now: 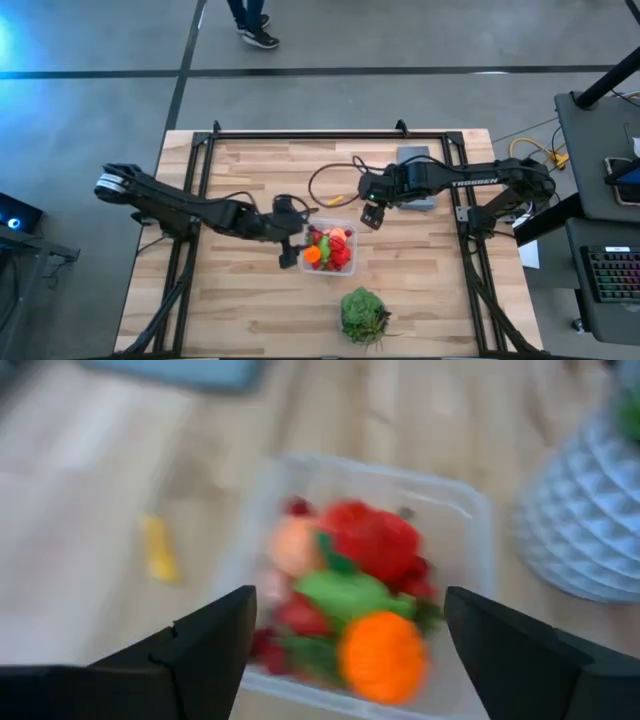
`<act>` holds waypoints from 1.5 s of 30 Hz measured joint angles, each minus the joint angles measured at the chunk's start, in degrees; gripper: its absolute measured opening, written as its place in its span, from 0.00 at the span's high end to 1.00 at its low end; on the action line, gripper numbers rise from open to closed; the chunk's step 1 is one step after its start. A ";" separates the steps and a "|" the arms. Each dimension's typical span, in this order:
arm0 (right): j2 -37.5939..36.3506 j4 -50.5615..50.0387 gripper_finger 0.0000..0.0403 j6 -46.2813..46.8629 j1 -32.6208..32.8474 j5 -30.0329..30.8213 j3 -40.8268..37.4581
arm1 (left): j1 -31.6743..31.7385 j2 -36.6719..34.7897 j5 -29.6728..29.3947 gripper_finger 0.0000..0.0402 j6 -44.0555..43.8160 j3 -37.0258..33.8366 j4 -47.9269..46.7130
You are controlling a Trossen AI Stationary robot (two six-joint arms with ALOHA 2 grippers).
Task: Pick and placing Produce into tupperware
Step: Put the yellow corn into the transparent container
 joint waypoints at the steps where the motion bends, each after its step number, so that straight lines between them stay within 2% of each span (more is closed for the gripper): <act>1: 0.00 1.85 0.34 -2.96 -0.65 -2.34 -0.66 | -0.39 -1.53 -2.69 0.23 1.02 -0.26 -0.48; 4: 0.30 8.49 0.34 -8.45 -3.12 -7.78 -3.46 | -1.68 -6.56 -9.36 0.23 1.03 -1.48 -3.82; 10: 4.82 17.20 0.34 -19.06 -8.25 -12.98 -5.83 | -3.02 -14.31 -16.69 0.23 -1.93 -2.66 -9.06; 17: 16.58 17.47 0.34 -29.78 -11.44 -15.30 -0.30 | -3.06 -20.00 -21.03 0.23 -1.94 -6.26 -9.68; 21: 21.54 15.43 0.34 -34.45 -11.52 -15.19 4.38 | -3.06 -20.98 -22.82 0.23 -1.94 -7.48 -9.53; 27: 25.35 14.72 0.34 -45.44 -11.48 -11.17 9.35 | -3.03 -20.49 -23.96 0.23 -1.94 -10.01 -9.25; 32: 27.48 12.63 0.34 -51.61 -11.39 -11.79 12.72 | -2.98 -19.06 -24.16 0.23 -1.92 -10.51 -9.50; 40: 30.43 10.20 0.36 -52.17 -11.35 -13.70 13.49 | -2.70 -19.02 -28.44 0.23 -1.86 -10.51 -9.63; 45: 30.58 11.66 0.38 -52.18 -11.35 -13.93 13.53 | -2.46 -19.94 -28.70 0.23 -1.67 -10.51 -9.55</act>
